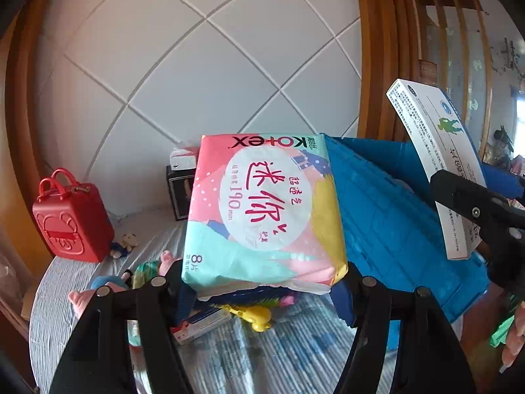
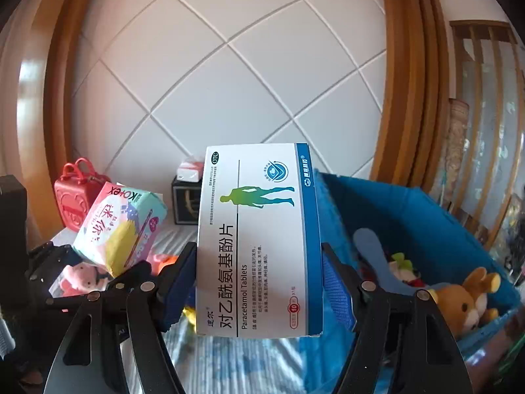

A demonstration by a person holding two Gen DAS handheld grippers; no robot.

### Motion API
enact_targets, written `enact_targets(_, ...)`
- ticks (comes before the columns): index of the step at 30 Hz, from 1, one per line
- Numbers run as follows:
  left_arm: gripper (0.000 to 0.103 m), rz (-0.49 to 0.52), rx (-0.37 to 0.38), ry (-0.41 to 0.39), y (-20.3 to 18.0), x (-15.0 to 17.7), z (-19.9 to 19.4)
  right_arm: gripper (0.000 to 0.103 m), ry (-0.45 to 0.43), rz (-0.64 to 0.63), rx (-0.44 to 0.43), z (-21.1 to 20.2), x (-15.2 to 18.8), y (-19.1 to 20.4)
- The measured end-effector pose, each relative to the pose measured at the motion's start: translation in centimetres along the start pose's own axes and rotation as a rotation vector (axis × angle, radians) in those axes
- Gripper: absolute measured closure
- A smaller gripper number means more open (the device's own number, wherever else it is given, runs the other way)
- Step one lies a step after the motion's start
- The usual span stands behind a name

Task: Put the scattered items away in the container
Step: 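Lift and carry the Kotex pack and paracetamol box over the blue crate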

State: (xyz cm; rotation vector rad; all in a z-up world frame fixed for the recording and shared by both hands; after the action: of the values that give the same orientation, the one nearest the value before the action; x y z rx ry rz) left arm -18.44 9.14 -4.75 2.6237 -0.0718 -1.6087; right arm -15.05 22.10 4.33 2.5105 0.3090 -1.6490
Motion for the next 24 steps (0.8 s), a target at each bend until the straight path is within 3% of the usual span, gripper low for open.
enact_targets(6, 0.037, 0.012, 0.076, -0.048, -11.2, -6.0, -1.3, 0.031, -0.048, -0.012, 0.066, -3.9, -3.3, -11.7)
enact_targets(9, 0.037, 0.018, 0.146, 0.038, -17.6, -8.5, -0.3, 0.031, -0.018, -0.043, 0.093, -5.0, -4.2, -18.9)
enact_targets(11, 0.037, 0.047, 0.177, 0.109, -21.7, -9.6, 0.9, 0.031, 0.038, -0.050, 0.090, -5.0, -4.4, -23.5)
enact_targets(16, 0.037, 0.170, 0.097, 0.274, -29.8, -9.0, 5.8, 0.031, 0.228, -0.045, 0.061, -1.2, -2.0, -32.0)
enact_targets(20, 0.037, 0.205, 0.096, 0.416, -33.4, -8.0, 10.8, 0.031, 0.380, -0.035, 0.028, 3.8, 1.3, -35.7)
enact_targets(24, 0.037, 0.248, 0.092, 0.475, -36.9, -7.5, 14.5, 0.031, 0.483, 0.001, 0.018, 8.0, 3.7, -38.6)
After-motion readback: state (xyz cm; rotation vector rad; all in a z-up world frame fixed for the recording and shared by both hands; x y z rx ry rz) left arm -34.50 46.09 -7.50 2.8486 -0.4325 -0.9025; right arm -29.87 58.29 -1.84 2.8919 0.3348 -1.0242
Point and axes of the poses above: each gripper's, at about its wrist camera, not at the fingertips, and z roughly the way its jaws point, y to its left, x to its underside, the point moved 3 cm from there along z, roughly the way its jaws point, and after that the axes turned 12 degrees about -x, right-handed, at the moved point
